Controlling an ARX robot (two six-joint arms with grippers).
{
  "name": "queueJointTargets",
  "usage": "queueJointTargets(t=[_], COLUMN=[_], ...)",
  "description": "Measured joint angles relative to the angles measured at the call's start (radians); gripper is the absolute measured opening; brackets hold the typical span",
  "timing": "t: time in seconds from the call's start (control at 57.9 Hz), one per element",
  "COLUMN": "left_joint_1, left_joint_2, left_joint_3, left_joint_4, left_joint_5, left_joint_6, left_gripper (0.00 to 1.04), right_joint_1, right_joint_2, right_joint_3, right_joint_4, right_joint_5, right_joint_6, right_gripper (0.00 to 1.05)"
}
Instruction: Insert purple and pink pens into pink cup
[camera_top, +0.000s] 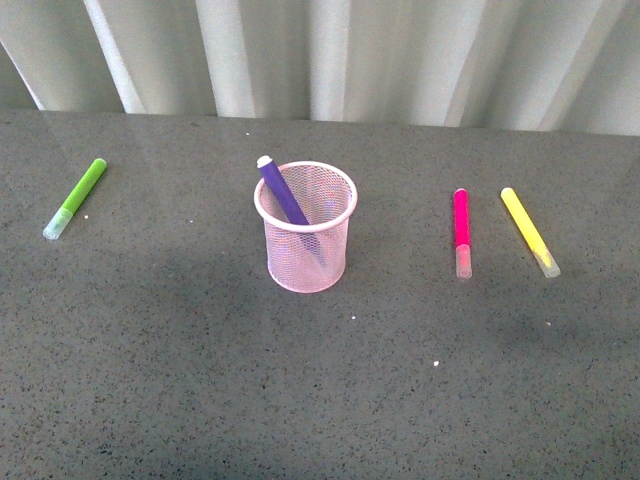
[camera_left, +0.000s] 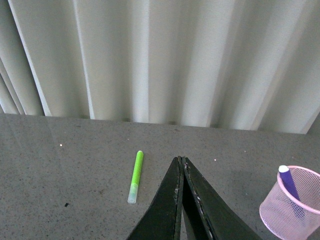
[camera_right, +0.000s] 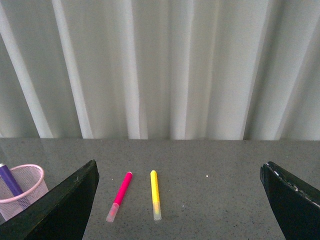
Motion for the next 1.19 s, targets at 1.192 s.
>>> queueJointTargets(t=[1.192], left_joint_1=[-0.111], left_joint_2=[-0.655], left_joint_3=[-0.024], left_joint_4=[-0.603], left_joint_5=[-0.106], left_joint_6=[0.002], left_gripper=[0.04], right_joint_1=[0.000], right_joint_2=[0.000], right_joint_3=[0.000], right_joint_4=[0.000], right_joint_5=[0.000], right_joint_6=[0.000], right_gripper=[0.98])
